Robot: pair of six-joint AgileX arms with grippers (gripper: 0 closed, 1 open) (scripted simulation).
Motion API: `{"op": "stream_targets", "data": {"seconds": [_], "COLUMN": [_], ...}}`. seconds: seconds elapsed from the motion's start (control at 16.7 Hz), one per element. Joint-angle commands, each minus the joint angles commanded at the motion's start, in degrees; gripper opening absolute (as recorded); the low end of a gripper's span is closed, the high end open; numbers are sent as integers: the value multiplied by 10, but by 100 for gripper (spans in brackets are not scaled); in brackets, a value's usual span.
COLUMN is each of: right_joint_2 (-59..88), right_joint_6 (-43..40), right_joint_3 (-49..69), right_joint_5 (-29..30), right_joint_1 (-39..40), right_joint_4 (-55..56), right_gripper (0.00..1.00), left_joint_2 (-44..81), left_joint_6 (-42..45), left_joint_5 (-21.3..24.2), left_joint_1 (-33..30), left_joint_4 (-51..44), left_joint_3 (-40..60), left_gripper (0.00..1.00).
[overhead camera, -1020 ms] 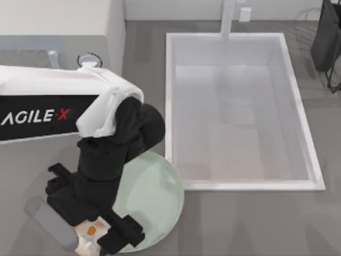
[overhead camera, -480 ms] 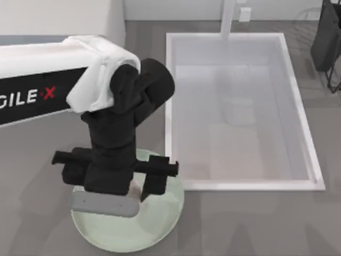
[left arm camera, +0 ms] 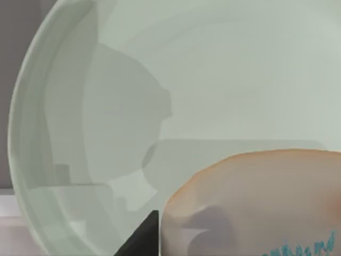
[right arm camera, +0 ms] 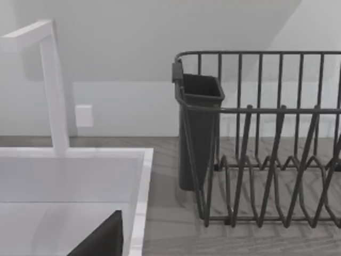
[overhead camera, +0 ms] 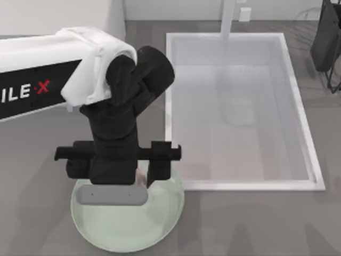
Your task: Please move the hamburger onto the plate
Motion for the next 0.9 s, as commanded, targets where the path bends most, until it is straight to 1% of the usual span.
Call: {"op": "stream_targets", "data": {"seconds": [0.18,0.54,0.78,0.9], "right_joint_2": [0,0,0,0], "right_joint_6": [0,0,0,0], "right_joint_3": [0,0,0,0], "right_joint_5": [0,0,0,0], "right_joint_1": [0,0,0,0], "right_joint_4": [0,0,0,0], "right_gripper": [100,100,100,100], "left_joint_2": [6,34,35,35], "left_joint_6": [2,2,2,2], "left_joint_5": [0,0,0,0], "left_joint_1": [-3,1,1,1], "left_joint_4": [9,97,99,99], "left_joint_3": [-9,-62,-64,-64], "left_gripper": [0,0,0,15]}}
